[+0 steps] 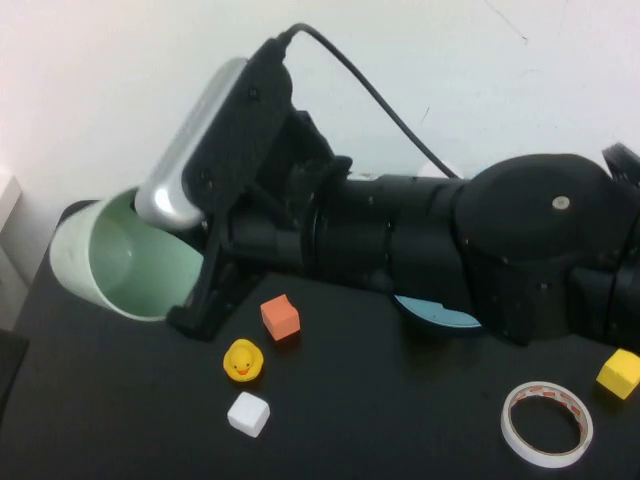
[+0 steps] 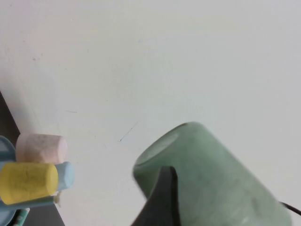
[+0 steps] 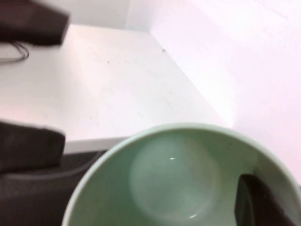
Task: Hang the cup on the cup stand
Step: Adjust the cup with two arms
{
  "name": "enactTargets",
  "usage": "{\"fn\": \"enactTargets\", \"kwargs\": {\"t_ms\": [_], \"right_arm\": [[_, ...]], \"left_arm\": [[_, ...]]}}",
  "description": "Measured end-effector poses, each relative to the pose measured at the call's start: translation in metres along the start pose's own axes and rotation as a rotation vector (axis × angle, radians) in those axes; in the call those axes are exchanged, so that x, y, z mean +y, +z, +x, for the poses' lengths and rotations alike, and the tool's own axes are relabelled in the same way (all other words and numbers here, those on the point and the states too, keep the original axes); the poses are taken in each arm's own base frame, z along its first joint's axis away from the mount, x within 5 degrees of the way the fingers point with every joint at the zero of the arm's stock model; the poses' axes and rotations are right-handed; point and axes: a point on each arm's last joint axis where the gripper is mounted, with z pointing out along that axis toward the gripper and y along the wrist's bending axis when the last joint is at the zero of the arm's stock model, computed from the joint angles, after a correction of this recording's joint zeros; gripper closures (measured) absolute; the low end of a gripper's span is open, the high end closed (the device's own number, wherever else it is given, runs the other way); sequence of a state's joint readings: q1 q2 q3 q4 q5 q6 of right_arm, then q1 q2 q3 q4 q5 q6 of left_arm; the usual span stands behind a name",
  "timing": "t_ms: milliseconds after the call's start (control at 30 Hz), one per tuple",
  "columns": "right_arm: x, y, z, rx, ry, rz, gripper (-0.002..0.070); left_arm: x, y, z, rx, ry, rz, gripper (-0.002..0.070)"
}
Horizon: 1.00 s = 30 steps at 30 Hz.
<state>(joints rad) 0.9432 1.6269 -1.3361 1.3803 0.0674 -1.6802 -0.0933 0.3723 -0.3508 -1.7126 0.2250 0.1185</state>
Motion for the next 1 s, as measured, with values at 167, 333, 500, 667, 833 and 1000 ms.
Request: {"fn": "enactTargets", "kwargs": {"t_ms": [167,333,500,667,833,1000], "right_arm": [[0.002,0.001,-0.008,-0.039,0.075,-0.042,0.0646],[0.011,0.002,-0.017,-0.115,0.104,-0.152,0.0646],[0.018,0.013,-0.010,-0.123,0.089,-0.219,0.0646],[0.021,0.020,-0.006,-0.122,0.127,-0.254,0.0647],[0.023,0.027,-0.005,-0.129,0.151,-0.286,0.0647],[0.030,0.034,0.003,-0.133,0.170,-0.366,0.0655]], "left_arm": [[0.000,0.000,0.000,0.000,0.000,0.000,0.0047],[0.000,0.000,0.000,0.000,-0.034,0.000,0.0047],[-0.001,0.000,0.001,0.010,-0.101,0.003,0.0047],[0.000,0.000,0.000,0.002,-0.124,0.001,0.0046],[0.000,0.000,-0.001,-0.014,-0.152,0.000,0.0045],[0.000,0.000,-0.002,-0.017,-0.166,0.001,0.0057]]}}
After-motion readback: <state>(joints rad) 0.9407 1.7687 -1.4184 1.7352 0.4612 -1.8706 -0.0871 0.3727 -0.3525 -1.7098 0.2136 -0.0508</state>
